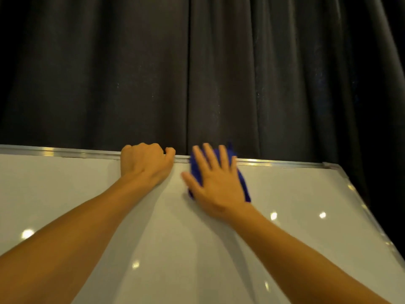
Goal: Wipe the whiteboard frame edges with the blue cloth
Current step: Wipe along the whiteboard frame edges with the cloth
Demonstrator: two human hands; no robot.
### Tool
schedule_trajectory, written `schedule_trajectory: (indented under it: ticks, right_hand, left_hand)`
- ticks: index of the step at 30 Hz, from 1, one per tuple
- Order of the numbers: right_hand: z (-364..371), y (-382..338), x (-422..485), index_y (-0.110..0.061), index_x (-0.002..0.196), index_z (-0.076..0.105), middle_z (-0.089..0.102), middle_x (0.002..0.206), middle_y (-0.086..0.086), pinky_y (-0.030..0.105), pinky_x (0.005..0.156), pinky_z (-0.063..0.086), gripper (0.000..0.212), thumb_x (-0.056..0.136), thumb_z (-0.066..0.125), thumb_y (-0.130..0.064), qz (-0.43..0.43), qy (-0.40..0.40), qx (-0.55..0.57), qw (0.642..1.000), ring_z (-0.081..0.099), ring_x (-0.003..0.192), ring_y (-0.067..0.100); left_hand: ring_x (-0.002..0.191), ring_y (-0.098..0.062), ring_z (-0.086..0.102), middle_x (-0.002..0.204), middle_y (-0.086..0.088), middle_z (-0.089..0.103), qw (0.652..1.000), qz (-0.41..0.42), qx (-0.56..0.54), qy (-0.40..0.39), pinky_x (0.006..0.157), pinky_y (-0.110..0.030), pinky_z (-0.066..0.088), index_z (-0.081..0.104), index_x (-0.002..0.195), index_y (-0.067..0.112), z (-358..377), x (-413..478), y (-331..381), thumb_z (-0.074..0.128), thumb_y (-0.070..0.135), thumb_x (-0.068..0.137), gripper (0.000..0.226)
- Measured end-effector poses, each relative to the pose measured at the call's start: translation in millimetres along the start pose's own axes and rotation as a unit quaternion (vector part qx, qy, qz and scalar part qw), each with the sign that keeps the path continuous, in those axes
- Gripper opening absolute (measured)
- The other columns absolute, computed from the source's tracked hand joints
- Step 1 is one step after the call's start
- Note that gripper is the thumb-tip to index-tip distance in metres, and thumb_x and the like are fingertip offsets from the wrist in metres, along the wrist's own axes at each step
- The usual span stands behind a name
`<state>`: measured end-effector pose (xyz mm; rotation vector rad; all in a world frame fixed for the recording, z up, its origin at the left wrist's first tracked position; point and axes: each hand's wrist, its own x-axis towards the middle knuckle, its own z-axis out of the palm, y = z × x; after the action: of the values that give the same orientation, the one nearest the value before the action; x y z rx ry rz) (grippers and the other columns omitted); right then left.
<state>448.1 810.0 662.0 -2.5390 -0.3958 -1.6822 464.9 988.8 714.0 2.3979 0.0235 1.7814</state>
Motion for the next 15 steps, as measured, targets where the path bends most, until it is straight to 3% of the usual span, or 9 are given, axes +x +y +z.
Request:
schedule_trajectory:
  ticks: [2, 4, 7, 10, 12, 15]
  right_hand:
    - [10, -18, -9, -0.045, 0.151, -0.007, 0.0, 0.165, -0.011, 0.048, 0.118, -0.011, 0.073, 0.088, 0.006, -0.079, -0.072, -0.004, 0.013, 0.997, -0.012, 0.15, 0.022]
    - [4, 12, -7, -0.045, 0.151, -0.005, 0.005, 0.165, -0.01, 0.048, 0.12, -0.004, 0.071, 0.089, 0.007, -0.077, -0.055, 0.001, 0.006, 0.998, -0.006, 0.151, 0.023]
    - [-14, 93, -5, -0.036, 0.154, 0.007, 0.015, 0.164, 0.0, 0.055, 0.12, 0.006, 0.079, 0.087, 0.007, -0.077, 0.134, 0.015, -0.023, 0.991, 0.003, 0.15, 0.031]
    - [-27, 123, 3, -0.032, 0.154, 0.007, 0.01, 0.165, 0.004, 0.062, 0.118, 0.003, 0.094, 0.075, 0.002, -0.082, 0.288, -0.01, 0.001, 0.957, -0.004, 0.15, 0.035]
    - [-20, 100, 8, -0.033, 0.154, 0.005, 0.006, 0.165, 0.003, 0.061, 0.118, -0.002, 0.095, 0.076, 0.0, -0.085, 0.275, -0.009, 0.005, 0.961, -0.008, 0.15, 0.035]
    - [3, 38, -2, -0.039, 0.153, -0.002, -0.001, 0.166, -0.003, 0.056, 0.118, -0.008, 0.087, 0.078, 0.0, -0.083, 0.135, -0.003, -0.002, 0.991, -0.012, 0.15, 0.031]
  left_hand:
    - [0.044, -0.016, 0.037, 0.046, -0.001, 0.043, 1.0, -0.005, 0.004, -0.008, 0.064, -0.035, 0.035, 0.044, 0.047, 0.019, 1, 2, -7, 0.025, 0.05, 0.093, 0.059]
    - [0.045, -0.017, 0.041, 0.047, -0.002, 0.047, 1.0, -0.001, -0.008, -0.01, 0.064, -0.036, 0.037, 0.048, 0.049, 0.018, 3, 1, -15, 0.024, 0.05, 0.094, 0.061]
    - [0.045, -0.016, 0.044, 0.045, -0.001, 0.049, 0.999, 0.013, -0.029, -0.009, 0.07, -0.037, 0.041, 0.052, 0.049, 0.017, 5, -1, -14, 0.022, 0.051, 0.095, 0.065]
    - [0.05, -0.015, 0.045, 0.048, 0.003, 0.048, 0.999, 0.035, -0.03, -0.014, 0.082, -0.043, 0.042, 0.052, 0.053, 0.015, 4, -8, -4, 0.019, 0.062, 0.091, 0.069]
    - [0.067, -0.019, 0.051, 0.064, 0.001, 0.056, 0.998, 0.062, -0.013, -0.015, 0.087, -0.046, 0.039, 0.057, 0.069, 0.019, 5, -15, -4, 0.019, 0.068, 0.087, 0.064]
    - [0.095, -0.028, 0.056, 0.097, -0.005, 0.066, 0.995, 0.093, -0.003, -0.021, 0.091, -0.049, 0.037, 0.062, 0.099, 0.02, 7, -22, -6, 0.024, 0.068, 0.086, 0.062]
